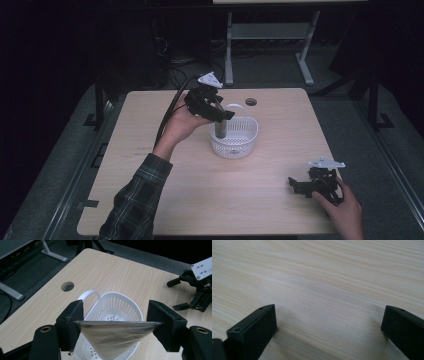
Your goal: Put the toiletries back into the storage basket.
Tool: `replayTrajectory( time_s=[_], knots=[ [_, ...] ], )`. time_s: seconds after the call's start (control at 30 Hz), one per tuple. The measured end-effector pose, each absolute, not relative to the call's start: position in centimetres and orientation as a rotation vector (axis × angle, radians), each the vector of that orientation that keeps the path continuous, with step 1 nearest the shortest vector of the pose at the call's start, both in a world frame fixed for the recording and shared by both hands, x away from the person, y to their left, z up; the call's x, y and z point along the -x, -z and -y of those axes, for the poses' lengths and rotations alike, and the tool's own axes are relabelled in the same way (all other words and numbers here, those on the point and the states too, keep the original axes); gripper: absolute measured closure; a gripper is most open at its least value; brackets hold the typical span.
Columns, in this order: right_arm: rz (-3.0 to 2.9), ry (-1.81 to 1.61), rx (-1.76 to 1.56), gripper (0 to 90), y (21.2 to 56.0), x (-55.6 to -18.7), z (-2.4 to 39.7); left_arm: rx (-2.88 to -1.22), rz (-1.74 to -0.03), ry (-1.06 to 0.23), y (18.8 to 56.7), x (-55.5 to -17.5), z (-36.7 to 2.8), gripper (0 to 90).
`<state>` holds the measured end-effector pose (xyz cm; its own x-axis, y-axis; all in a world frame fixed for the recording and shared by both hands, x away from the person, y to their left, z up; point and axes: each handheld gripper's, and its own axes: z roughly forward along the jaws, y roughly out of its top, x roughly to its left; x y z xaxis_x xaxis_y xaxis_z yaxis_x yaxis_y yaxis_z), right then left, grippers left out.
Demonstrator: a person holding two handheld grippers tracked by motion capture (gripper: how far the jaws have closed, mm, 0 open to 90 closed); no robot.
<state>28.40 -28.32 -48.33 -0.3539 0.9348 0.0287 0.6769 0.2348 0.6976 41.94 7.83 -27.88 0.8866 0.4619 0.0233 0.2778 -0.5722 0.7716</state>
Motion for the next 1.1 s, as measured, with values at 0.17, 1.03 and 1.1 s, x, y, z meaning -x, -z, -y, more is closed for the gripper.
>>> replayTrajectory(
  time_s=[0.17,1.03,1.1],
  knots=[
    [-2.118,-0.886,-1.481,0.0,48.3,-28.4,28.3,-2.217,-0.544,-0.277,28.5,-42.2,-7.7,29.4],
    [-2.118,-0.885,-1.482,0.0,48.3,-28.4,28.3,-2.253,-0.597,-0.261,32.8,-43.2,-7.2,29.4],
    [-2.117,-0.885,-1.482,0.0,48.3,-28.4,28.3,-2.261,-0.602,-0.26,33.0,-43.2,-7.2,29.4]
  ],
)
